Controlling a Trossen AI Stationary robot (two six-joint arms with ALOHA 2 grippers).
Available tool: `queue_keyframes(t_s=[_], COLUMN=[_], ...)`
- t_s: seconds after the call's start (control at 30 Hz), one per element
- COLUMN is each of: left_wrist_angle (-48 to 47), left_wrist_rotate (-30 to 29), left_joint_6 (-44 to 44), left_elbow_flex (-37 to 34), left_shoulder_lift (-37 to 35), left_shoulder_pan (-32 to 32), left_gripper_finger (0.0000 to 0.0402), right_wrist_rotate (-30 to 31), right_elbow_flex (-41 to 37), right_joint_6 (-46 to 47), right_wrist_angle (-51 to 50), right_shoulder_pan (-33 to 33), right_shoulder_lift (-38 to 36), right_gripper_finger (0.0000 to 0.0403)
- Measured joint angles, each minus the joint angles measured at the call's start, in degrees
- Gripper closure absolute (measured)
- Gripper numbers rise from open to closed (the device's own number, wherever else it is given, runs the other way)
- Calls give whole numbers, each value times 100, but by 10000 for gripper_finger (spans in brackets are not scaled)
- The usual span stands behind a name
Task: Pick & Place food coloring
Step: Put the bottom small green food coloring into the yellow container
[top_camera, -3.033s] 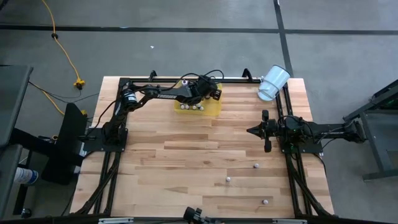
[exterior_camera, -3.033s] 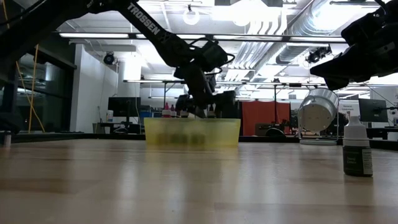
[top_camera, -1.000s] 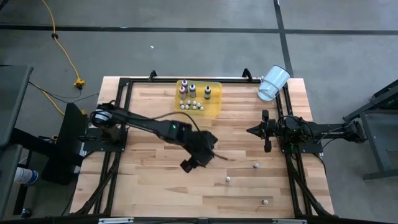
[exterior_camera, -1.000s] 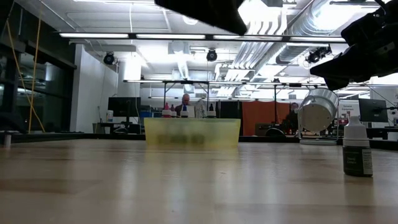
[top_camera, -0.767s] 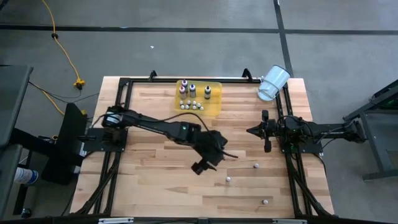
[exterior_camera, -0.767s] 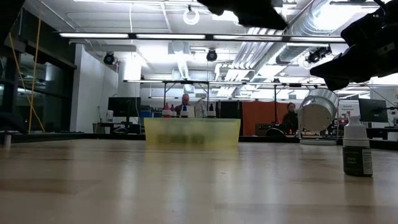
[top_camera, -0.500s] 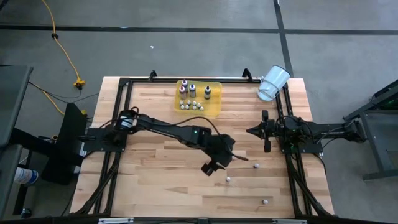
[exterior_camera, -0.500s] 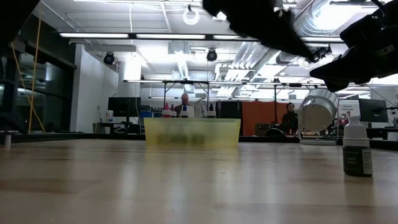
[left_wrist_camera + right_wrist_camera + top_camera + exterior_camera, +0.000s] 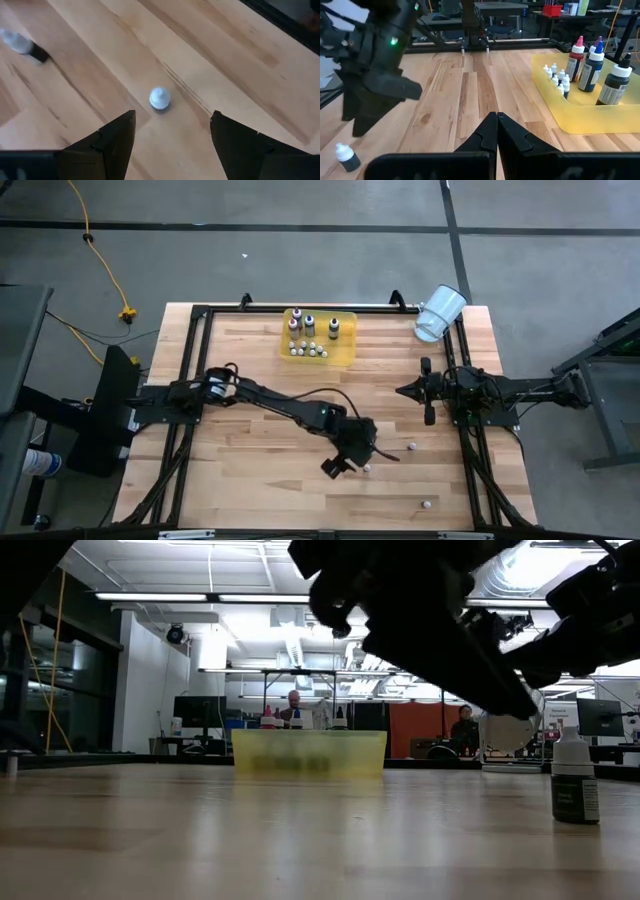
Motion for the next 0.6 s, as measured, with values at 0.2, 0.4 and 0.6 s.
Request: queue_keyframes(t_s=[0.2,0.4,0.6], left_wrist_angle=[235,425,784], left_wrist_rotate=[-48,-148,-480], left_joint_6=[-99,-209,-397], left_elbow_flex=[-4,2,7], left_shoulder_lift=[172,262,385], left_shoulder_pan=[-71,-123,-137], left_gripper_finger=[156,156,156], right_wrist_rotate=[4,3,4], right_elbow_flex=[0,0,0], right_joint_6=[0,0,0], right_wrist_angle=[3,4,4], right_shoulder_pan=[0,0,-1], right_shoulder_lift=[0,32,42], right_gripper_finger=[402,402,402])
